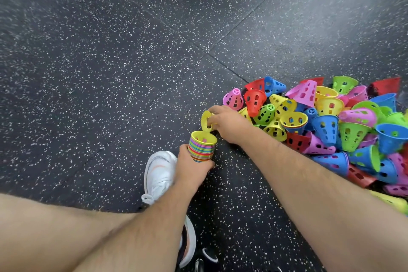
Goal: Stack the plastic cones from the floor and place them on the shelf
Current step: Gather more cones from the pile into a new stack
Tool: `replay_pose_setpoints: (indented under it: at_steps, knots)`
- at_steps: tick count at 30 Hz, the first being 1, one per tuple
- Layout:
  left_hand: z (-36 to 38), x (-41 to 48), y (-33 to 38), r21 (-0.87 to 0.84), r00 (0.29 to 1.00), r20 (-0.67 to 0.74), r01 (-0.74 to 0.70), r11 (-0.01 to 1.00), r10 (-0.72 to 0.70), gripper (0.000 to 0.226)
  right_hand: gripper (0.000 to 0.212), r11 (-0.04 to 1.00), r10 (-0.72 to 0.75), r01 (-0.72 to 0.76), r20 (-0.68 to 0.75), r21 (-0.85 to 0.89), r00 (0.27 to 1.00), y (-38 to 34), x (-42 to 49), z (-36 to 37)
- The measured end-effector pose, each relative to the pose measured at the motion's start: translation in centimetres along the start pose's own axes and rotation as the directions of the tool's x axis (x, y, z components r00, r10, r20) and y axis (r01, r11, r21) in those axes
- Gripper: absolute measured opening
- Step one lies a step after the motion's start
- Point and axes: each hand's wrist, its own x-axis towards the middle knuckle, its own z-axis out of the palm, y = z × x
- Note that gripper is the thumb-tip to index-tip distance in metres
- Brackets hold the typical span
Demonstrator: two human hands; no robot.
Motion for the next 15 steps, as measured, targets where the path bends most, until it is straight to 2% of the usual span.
replay_pose_setpoints:
  at_steps: [2,4,8,10,15]
  knots:
    - [0.1,0.0,0.0,0.008,1.0,0.001,-0.003,1.0,0.003,0.065,0.021,0.996,0.027,-0.021,-0.071,0.086,0.997,0.0,-0.5,-0.4]
    - [0.2,0.0,0.2,0.015,1.0,0.0,-0.014,1.0,0.014,0.064,0.022,0.977,0.083,-0.049,-0.161,0.206,0.983,0.3,-1.4,-1.3]
    - [0.7,-0.1,1.0,0.032,0.999,0.012,-0.036,0.999,0.036,0.062,0.023,0.91,0.27,-0.117,-0.355,0.398,0.895,0.7,-3.9,-3.1]
    - [1.1,-0.2,1.5,0.044,0.998,0.024,-0.052,0.998,0.051,0.061,0.023,0.891,0.307,-0.123,-0.382,0.437,0.872,0.9,-5.4,-3.4]
    - [2.4,-1.1,2.7,0.095,0.994,0.068,-0.089,0.992,0.082,0.061,0.019,0.878,0.3,-0.091,-0.394,0.469,0.869,1.3,-8.4,-1.9]
